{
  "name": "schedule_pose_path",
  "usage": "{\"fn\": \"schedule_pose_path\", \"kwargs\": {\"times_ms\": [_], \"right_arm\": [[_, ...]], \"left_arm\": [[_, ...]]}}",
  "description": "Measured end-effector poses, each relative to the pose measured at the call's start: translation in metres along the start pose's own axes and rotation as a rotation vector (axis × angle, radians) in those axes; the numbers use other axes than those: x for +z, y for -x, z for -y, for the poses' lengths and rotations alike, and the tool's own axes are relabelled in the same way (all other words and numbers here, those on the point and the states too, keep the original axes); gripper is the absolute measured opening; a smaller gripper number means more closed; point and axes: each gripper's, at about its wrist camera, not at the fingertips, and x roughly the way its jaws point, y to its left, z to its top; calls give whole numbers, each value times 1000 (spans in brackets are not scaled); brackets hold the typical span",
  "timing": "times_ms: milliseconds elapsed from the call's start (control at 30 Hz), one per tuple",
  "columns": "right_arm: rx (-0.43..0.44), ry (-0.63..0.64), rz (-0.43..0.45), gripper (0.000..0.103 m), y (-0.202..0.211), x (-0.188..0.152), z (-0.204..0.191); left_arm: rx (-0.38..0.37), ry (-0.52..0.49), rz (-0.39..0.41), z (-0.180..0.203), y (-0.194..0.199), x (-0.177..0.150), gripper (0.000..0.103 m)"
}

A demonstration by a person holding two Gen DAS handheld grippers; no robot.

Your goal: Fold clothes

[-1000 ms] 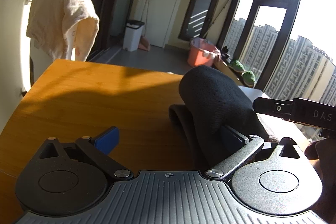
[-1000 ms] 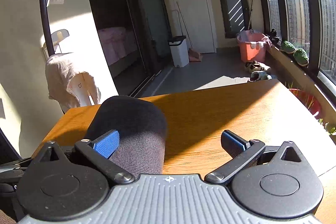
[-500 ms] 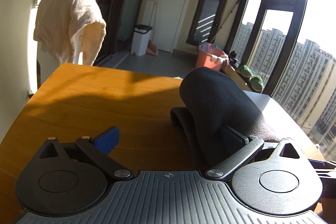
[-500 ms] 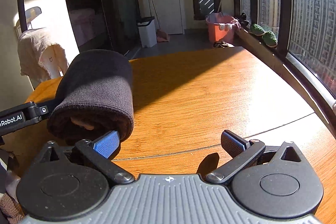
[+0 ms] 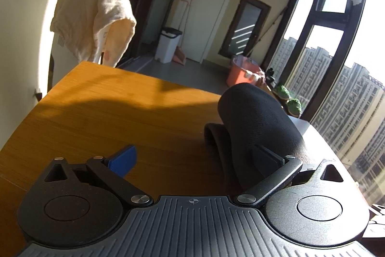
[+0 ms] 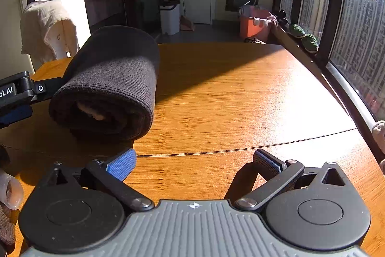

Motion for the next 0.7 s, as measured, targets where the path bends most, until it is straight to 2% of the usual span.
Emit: {"fn": "schedule_pose_path", "kwargs": {"times_ms": [700], "right_arm": [[5,1,4,103,-1,-1,-1]], "left_arm": [[20,20,-6,1,0,-1,103]]}}
